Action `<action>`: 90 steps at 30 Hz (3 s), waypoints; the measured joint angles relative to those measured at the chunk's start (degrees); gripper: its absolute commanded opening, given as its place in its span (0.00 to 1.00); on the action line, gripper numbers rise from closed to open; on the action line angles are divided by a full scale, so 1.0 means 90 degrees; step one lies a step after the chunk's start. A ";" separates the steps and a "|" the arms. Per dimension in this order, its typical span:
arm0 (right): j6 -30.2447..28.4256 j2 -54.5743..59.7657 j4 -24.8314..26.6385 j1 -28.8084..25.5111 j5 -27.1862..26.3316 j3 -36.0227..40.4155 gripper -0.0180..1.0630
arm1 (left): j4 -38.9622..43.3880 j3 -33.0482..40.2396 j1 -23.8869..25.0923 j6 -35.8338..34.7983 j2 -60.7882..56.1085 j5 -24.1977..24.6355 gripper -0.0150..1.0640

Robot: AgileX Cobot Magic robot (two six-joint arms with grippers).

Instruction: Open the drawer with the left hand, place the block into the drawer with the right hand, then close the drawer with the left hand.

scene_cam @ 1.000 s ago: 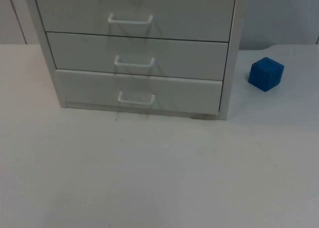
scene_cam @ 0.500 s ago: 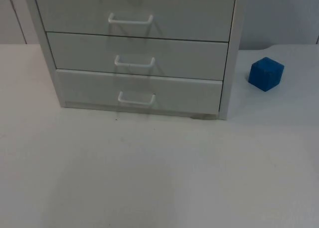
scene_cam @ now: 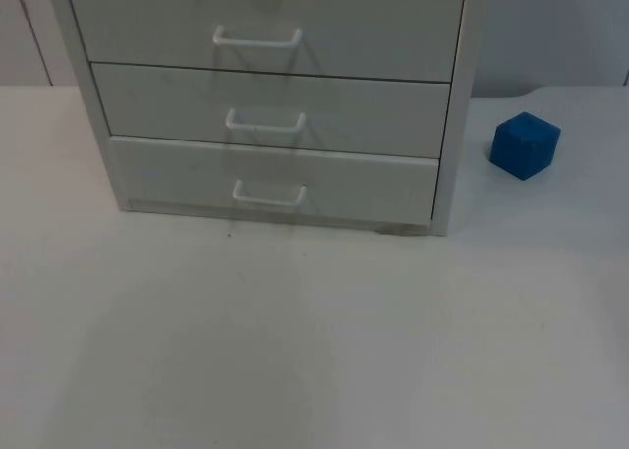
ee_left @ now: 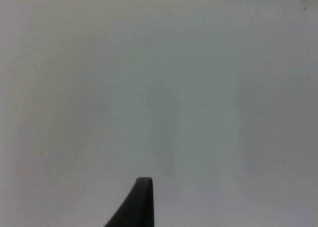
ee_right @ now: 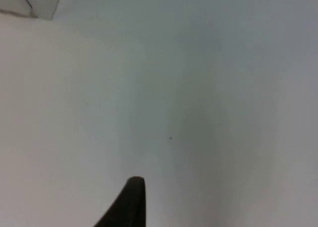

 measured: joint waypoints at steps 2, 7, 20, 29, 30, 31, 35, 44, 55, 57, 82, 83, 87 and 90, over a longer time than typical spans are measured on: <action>0.0000 0.0220 0.0000 0.0000 -0.0009 0.0000 0.99 | -0.0053 0.0000 0.0000 0.0025 0.0085 -0.0017 0.99; 0.0000 0.0358 0.0000 0.0000 -0.0009 0.0000 0.99 | -0.0068 0.0000 0.0000 0.0053 0.0109 -0.0028 0.99; 0.0000 0.0358 0.0000 0.0000 -0.0025 0.0000 0.99 | -0.1567 -0.0156 -0.0011 0.1464 0.0792 0.0021 0.70; 0.0000 0.0358 0.0000 0.0000 -0.0100 0.0000 0.99 | -0.1996 -0.0822 -0.1323 0.2544 0.2089 -0.0021 0.70; 0.0000 0.0358 0.0000 0.0000 -0.0100 0.0000 0.99 | -0.1783 -0.0876 -0.1683 0.2574 0.2237 -0.0154 0.70; 0.0000 0.0358 0.0000 0.0000 -0.0100 0.0000 0.99 | -0.1525 -0.0889 -0.1995 0.2601 0.2368 -0.0356 0.70; 0.0000 0.0358 0.0000 0.0000 -0.0110 0.0000 0.99 | -0.0187 -0.0902 -0.3217 0.2644 0.2708 -0.0892 0.70; 0.0045 0.0358 0.0000 0.0000 -0.0110 0.0000 0.99 | 0.2013 -0.0902 -0.4628 0.2672 0.3298 -0.1854 0.70; 0.0058 0.0358 -0.0015 0.0000 -0.0110 0.0000 0.99 | 0.3255 -0.0902 -0.4644 0.2686 0.4449 -0.2735 0.55; 0.0058 0.0358 -0.0027 0.0000 -0.0110 0.0000 0.99 | 0.3661 -0.0902 -0.4644 0.2686 0.4840 -0.3012 0.55; 0.0134 0.0358 -0.0156 0.0000 -0.0150 0.0096 0.99 | 1.0261 -0.2016 -0.3914 -0.2619 0.7551 -0.4030 0.55; 0.0134 0.0358 -0.0156 0.0000 -0.0150 0.0101 0.99 | 1.0311 -0.2123 -0.3887 -0.2632 0.7625 -0.4019 0.55; 0.0134 0.0358 -0.0156 0.0000 -0.0161 0.0101 0.99 | 1.0428 -0.2337 -0.3873 -0.2646 0.7823 -0.3939 0.54; 0.0134 0.0358 -0.0156 0.0000 -0.0161 0.0101 0.99 | 1.0694 -0.2474 -0.3873 -0.2688 0.8030 -0.3899 0.53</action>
